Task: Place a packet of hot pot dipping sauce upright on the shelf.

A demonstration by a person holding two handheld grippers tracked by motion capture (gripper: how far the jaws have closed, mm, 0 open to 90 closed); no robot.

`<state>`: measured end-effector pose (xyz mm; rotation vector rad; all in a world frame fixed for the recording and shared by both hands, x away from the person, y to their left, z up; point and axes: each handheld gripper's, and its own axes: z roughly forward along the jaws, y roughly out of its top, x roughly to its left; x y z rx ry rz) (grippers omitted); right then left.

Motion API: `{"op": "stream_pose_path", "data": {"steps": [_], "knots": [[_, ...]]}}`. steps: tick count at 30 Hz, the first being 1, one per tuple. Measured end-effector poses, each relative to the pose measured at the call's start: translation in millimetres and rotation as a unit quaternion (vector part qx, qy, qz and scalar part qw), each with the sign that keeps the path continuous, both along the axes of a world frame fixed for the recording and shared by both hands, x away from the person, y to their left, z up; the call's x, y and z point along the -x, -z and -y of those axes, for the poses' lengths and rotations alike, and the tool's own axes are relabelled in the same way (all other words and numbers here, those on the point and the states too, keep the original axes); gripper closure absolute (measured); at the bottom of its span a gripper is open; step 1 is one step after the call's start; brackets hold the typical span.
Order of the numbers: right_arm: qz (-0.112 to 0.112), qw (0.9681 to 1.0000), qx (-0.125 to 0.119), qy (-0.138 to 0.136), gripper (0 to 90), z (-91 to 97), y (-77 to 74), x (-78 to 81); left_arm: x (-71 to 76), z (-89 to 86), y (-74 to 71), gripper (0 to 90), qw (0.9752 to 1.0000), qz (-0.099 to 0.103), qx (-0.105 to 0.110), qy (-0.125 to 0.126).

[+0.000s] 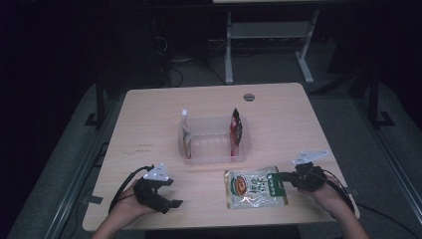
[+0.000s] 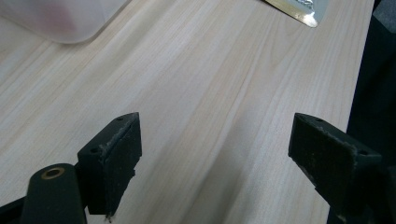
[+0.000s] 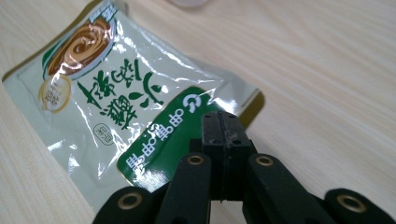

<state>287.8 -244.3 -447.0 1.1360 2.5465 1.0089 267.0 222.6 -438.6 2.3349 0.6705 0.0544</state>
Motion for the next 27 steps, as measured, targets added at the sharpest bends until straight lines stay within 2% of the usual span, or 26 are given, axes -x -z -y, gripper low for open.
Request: {"op": "stream_pose_path", "data": {"steps": [2,6,10,14,16,21,27], "knots": [[-0.011,0.9999,0.010,-0.009,89.5,-5.4,4.6,-2.2,-0.1,0.2,-0.2,17.0,1.0000,0.001,-0.004,0.004],[-0.016,0.9994,0.021,-0.022,89.5,-8.4,7.7,-3.7,-0.4,0.3,0.2,17.2,1.0000,0.000,-0.005,0.004],[-0.023,0.9991,0.027,-0.022,89.5,-9.4,10.3,-4.2,-0.5,0.2,0.9,17.2,1.0000,-0.002,-0.002,0.001],[-0.022,0.9992,0.023,-0.026,89.6,-10.5,11.4,-5.4,-0.3,1.2,0.9,17.3,1.0000,-0.003,-0.006,0.004],[-0.020,0.9989,0.031,-0.030,89.6,-13.8,12.0,-5.4,-0.2,2.0,1.3,17.3,1.0000,-0.003,-0.007,0.003],[-0.015,0.9987,0.033,-0.037,89.6,-19.0,12.7,-8.8,-1.2,3.0,2.0,17.3,0.9999,-0.005,-0.009,0.007],[-0.014,0.9979,0.034,-0.052,89.6,-35.3,12.3,-13.1,-0.8,3.7,2.0,17.3,0.9999,-0.007,-0.009,0.007]]}}
